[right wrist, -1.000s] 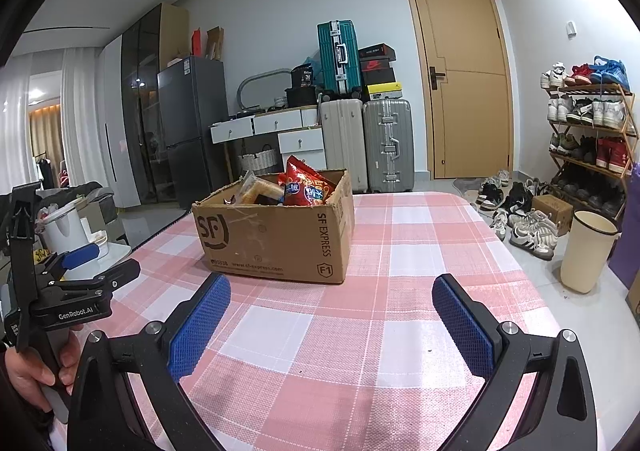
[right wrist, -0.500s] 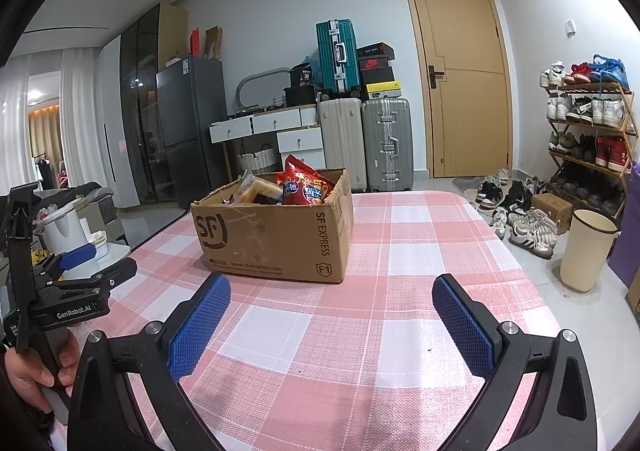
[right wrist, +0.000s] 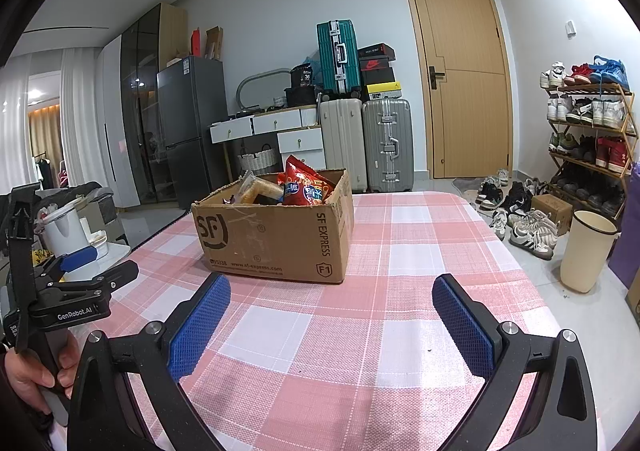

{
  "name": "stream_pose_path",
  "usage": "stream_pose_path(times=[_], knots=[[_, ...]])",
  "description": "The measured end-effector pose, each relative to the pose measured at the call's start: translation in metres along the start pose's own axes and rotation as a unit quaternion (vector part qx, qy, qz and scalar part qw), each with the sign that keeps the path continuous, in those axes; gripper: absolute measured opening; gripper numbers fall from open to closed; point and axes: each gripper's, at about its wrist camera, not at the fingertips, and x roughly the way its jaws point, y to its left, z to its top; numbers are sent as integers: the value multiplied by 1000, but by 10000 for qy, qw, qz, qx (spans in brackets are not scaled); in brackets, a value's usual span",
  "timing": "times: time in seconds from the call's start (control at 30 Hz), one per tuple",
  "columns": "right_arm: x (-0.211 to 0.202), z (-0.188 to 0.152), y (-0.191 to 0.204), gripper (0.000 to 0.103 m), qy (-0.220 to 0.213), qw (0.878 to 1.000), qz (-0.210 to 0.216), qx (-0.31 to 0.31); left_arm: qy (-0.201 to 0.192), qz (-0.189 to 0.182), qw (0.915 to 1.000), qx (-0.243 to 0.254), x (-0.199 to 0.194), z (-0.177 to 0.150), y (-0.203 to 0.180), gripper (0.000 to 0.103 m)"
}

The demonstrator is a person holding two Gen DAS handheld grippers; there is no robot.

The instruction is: Organize snacks

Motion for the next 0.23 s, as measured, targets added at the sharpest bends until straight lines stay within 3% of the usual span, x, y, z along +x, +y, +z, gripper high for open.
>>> stream_pose_path(times=[0.23], knots=[[0,0,0,103,2,10000,0,0,-25,-48,10000,67,-2,0,-2,103]])
